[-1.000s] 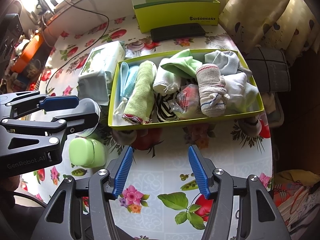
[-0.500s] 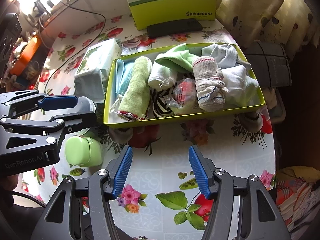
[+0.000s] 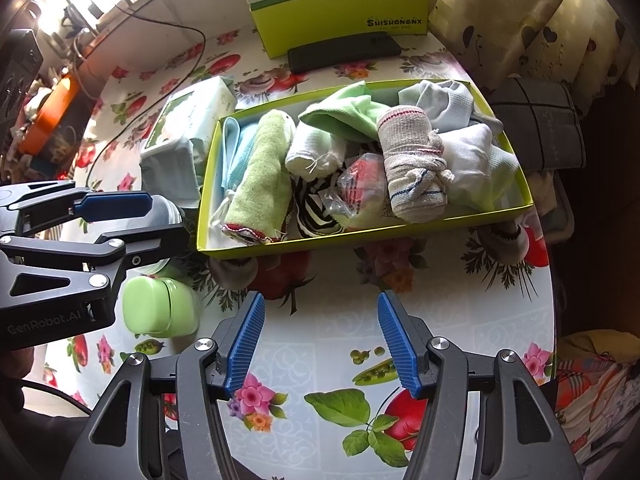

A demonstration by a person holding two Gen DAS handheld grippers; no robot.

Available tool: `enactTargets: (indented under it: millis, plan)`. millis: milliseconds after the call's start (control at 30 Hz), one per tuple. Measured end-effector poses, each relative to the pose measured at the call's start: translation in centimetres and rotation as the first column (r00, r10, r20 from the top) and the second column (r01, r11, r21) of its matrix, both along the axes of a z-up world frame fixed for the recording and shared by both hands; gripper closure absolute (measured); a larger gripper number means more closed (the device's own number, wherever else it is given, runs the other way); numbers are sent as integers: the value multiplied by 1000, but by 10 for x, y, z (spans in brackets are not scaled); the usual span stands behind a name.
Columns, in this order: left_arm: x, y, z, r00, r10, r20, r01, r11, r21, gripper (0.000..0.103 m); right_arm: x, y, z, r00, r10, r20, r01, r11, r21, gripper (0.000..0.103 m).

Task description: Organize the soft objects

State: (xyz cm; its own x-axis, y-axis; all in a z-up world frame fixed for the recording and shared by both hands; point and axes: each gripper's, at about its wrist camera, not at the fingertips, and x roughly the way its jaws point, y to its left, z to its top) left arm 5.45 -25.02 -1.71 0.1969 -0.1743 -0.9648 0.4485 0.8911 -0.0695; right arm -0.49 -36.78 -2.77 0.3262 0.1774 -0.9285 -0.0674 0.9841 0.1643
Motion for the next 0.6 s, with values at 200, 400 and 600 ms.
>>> enactTargets:
  millis: [200, 400, 600]
  plan:
    - [1, -4, -2, 1000, -13, 5, 13, 1000, 17, 51, 1, -2, -2, 1000, 1, -2, -1, 1000, 0, 44]
    - [2, -7, -5, 1000, -15, 0, 15, 1000, 23, 52, 0, -3, -5, 1000, 2, -3, -2, 1000, 2, 44]
    - [4, -8, -6, 1000, -16, 4, 16, 1000, 26, 52, 1, -3, -12, 1000, 10, -8, -10, 1000, 3, 43]
